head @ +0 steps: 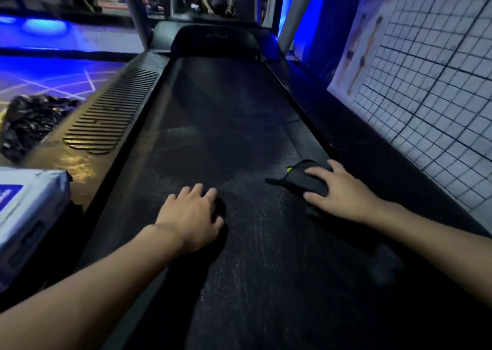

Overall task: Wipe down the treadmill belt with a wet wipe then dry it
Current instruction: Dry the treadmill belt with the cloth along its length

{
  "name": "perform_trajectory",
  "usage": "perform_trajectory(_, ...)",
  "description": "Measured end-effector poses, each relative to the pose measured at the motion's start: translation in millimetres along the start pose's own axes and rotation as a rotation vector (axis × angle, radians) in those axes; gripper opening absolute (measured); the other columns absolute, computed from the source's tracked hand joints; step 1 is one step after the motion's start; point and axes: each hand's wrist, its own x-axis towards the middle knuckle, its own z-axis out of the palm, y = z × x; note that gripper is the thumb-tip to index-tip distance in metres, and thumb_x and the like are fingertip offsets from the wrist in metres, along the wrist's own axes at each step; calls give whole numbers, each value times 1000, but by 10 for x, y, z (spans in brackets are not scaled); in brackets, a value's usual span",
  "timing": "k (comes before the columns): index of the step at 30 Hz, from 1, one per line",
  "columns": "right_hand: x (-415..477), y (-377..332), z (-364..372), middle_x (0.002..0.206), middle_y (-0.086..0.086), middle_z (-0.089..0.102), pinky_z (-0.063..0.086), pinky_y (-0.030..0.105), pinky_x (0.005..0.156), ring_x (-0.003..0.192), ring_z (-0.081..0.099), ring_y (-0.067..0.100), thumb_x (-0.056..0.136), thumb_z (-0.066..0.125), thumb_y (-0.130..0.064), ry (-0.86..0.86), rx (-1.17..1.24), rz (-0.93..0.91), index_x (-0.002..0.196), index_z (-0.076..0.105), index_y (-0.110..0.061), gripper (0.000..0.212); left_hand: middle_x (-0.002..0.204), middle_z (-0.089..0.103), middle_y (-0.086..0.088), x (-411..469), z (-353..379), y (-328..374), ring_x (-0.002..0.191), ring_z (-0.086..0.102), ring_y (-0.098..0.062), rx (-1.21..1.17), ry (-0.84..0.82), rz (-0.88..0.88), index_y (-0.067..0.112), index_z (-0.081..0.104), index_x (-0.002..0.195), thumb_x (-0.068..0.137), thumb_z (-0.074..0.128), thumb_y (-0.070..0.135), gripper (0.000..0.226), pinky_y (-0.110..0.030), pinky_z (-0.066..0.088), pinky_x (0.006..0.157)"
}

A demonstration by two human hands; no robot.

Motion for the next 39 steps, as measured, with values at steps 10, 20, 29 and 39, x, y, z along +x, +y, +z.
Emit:
perform_trajectory(10,553,-1164,375,140,18,36,42,45,99,121,40,43,89,54,-47,143,26,65,148,34,-37,63,105,50,-1,110,-35,-414,103,55,-25,-157,157,-170,17,61,95,89,48,28,18,-38,51,81)
perform_trajectory(20,981,-3089,601,137,9,39,39,48,102,126,39,38,92,59,-35,-77,115,-531,143,43,-45,55,109,45,-22,10,29,-942,96,56,-47,-426,368,-493,4,40,109,81,59,3,33,-51,44,80)
perform_trajectory(29,1738,-1053,259,143,13,38,42,47,102,124,45,41,90,55,-33,139,16,189,141,46,-44,53,140,41,6,476,100,-552,134,34,-18,-210,108,-155,34,46,130,87,44,63,51,-46,27,107)
perform_trajectory(39,2068,-1196,278,140,20,37,42,44,95,121,44,46,83,58,-42,183,5,366,135,51,-33,53,126,45,3,706,-1,-626,126,39,-20,-182,57,-198,32,43,131,80,57,65,63,-42,34,102)
